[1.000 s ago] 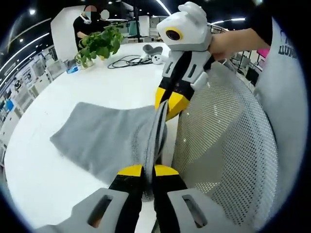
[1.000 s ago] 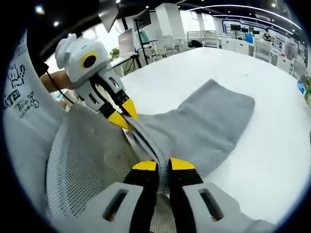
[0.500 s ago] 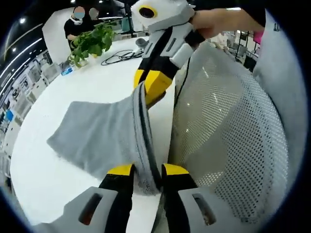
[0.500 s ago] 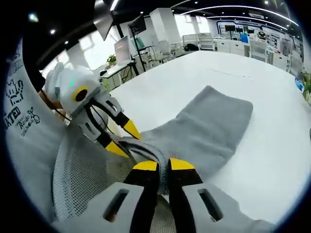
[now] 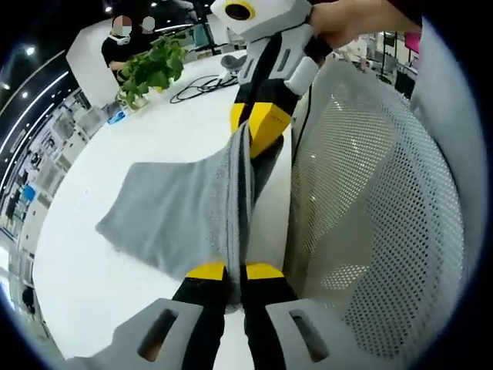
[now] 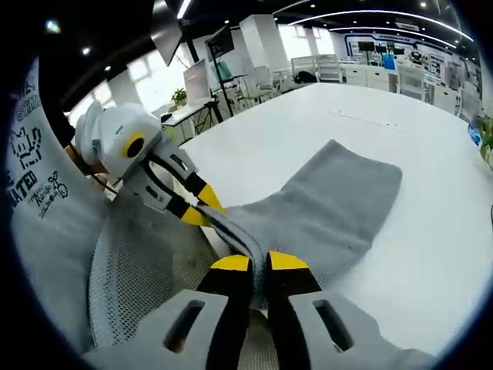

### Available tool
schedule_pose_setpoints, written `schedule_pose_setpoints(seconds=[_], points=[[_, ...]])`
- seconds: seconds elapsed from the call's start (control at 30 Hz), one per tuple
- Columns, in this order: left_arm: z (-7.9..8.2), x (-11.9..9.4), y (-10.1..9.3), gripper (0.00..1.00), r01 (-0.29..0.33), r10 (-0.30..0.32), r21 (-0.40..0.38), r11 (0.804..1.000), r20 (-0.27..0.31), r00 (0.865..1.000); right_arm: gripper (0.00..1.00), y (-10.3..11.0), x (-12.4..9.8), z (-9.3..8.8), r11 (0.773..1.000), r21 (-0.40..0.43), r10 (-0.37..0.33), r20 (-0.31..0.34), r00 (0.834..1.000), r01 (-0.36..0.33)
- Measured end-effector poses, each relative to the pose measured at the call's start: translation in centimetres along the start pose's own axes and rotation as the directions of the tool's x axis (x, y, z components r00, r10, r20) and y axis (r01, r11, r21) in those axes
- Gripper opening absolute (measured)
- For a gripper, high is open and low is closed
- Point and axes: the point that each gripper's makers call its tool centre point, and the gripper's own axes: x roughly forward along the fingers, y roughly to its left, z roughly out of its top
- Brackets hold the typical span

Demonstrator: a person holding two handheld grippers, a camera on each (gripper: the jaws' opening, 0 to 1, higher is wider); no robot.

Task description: Fold the towel on the table until its edges align and the towel forms a compact rectangular stack.

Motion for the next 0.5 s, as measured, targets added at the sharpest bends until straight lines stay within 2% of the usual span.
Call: schedule_pose_setpoints(seconds=[0.5], points=[[3.3, -3.7, 0.8, 0.06, -0.008, 0.01, -0.026, 1.0, 0.088, 0.996, 0.04, 1.5, -2.5, 1.2, 0.999, -0.034, 0.031, -0.012, 0.999, -0.031]])
